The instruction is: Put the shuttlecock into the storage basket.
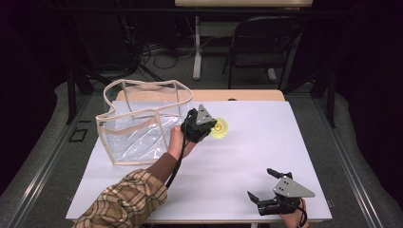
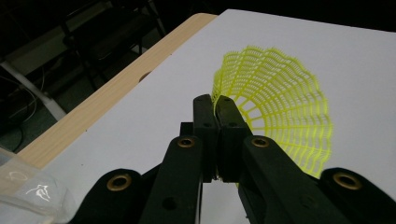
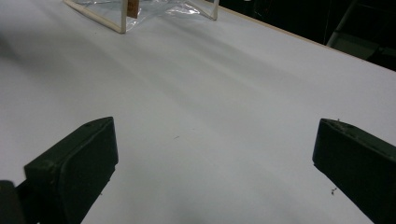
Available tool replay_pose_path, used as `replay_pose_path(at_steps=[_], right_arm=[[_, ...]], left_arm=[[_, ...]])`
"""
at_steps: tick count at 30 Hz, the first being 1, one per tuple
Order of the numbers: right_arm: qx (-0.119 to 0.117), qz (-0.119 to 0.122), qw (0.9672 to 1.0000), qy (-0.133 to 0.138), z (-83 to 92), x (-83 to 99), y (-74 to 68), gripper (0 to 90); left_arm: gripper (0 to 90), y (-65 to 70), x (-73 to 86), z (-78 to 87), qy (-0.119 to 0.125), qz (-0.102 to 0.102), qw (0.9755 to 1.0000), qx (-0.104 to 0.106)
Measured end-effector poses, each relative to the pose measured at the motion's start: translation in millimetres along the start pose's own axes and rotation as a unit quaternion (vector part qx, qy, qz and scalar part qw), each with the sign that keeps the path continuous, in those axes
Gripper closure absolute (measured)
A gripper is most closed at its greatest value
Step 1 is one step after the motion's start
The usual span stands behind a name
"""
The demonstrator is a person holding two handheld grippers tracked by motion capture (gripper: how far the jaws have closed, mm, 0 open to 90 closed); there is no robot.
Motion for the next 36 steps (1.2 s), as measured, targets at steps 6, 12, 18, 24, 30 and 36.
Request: replay_pose_path(at_steps=[6, 12, 18, 24, 30, 36], right_arm=[[-0.001, 0.002, 1.0, -0.002, -0.7, 0.3, -0.5, 0.0], [0.0, 0.003, 1.0, -0.001, -0.5, 0.3, -0.2, 0.0], [0.001, 0.004, 1.0, -0.002, -0.8, 0.6, -0.3, 0.0], [0.0, 0.005, 1.0, -0.003, -0.7, 0.8, -0.6, 0.0], [0.0, 0.006, 1.0, -0.003, -0.6, 0.9, -0.5, 0.0], [0.002, 0.004, 1.0, -0.004, -0.3, 0.9, -0.4, 0.0]], left_arm=[[89.0, -4.4, -1.4, 2.6, 0.0, 0.003, 1.0, 0.0], [89.0, -7.8, -5.3, 6.5, 0.005, 0.011, 0.9999, 0.004], [89.0, -11.8, -10.0, 10.5, 0.006, 0.011, 0.9999, 0.003], [89.0, -15.7, -14.7, 14.0, 0.008, 0.012, 0.9999, 0.002], [89.0, -16.9, -22.2, 19.5, 0.01, 0.006, 0.9999, 0.001], [89.0, -20.1, -28.7, 23.5, 0.012, 0.003, 0.9999, -0.001]])
Point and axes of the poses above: each handheld gripper's, and its own axes: z roughly backward along the jaws, x roughly out of its underside, y roughly to its right, the point moved 4 cm from there along -z, roughly forward along the jaws, and after that the axes turned 8 degrees about x, right-handed, at the moved point
